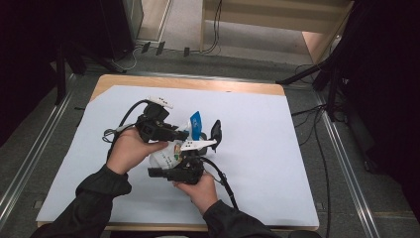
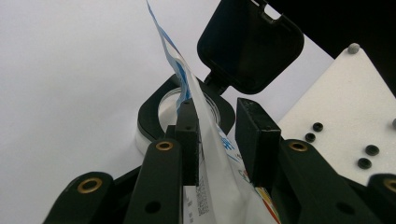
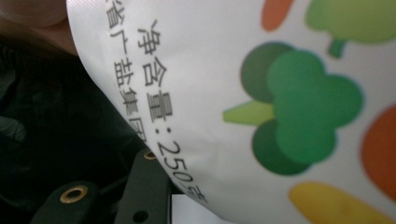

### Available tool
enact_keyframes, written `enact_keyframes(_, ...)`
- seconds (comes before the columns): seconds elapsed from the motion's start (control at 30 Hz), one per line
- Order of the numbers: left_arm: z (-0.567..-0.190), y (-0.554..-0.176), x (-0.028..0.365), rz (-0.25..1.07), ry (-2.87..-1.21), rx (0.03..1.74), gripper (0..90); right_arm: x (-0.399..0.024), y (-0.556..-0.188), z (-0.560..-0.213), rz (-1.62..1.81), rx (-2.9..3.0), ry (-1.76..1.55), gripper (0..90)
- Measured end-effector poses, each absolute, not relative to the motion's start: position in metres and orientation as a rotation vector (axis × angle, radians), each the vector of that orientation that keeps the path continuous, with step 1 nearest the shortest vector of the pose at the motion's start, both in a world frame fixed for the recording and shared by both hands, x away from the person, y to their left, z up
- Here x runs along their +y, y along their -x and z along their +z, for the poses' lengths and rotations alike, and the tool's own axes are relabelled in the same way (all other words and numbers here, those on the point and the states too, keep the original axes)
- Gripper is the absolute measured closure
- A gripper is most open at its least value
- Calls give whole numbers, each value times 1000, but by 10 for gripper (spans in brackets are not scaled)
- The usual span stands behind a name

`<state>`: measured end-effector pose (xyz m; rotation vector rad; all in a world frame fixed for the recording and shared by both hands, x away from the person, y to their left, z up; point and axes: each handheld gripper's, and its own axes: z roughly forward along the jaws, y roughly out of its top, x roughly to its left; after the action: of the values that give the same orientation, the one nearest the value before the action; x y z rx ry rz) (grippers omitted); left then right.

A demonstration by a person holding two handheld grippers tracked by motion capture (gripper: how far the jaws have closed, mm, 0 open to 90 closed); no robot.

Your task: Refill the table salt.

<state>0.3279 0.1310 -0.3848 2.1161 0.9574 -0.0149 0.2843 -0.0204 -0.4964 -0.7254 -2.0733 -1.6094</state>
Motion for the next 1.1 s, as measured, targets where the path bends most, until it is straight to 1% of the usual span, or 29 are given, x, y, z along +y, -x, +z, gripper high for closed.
enact_keyframes(0.1, -385, -328, 130, -19, -2109, 969, 730, -21, -285, -497, -1605, -2075, 732, 674)
enact_keyframes(0.2, -386, -329, 129, -25, -2107, 997, 794, -20, -283, -496, -1608, -2126, 742, 667)
enact_keyframes(0.33, -386, -328, 128, -24, -2100, 1009, 805, -21, -282, -494, -1610, -2156, 731, 655)
enact_keyframes(0.47, -386, -329, 129, -19, -2099, 1022, 809, -20, -281, -493, -1623, -2205, 723, 600)
enact_keyframes(0.57, -386, -329, 129, -19, -2098, 1034, 810, -19, -280, -493, -1624, -2235, 716, 597)
enact_keyframes(0.73, -386, -328, 129, -27, -2097, 1030, 811, -19, -279, -492, -1613, -2262, 714, 661)
enact_keyframes(0.9, -385, -328, 130, -32, -2084, 1027, 802, -19, -280, -493, -1616, -2194, 723, 677)
enact_keyframes(1.1, -384, -328, 130, -35, -2080, 1023, 771, -21, -283, -495, -1620, -2115, 734, 682)
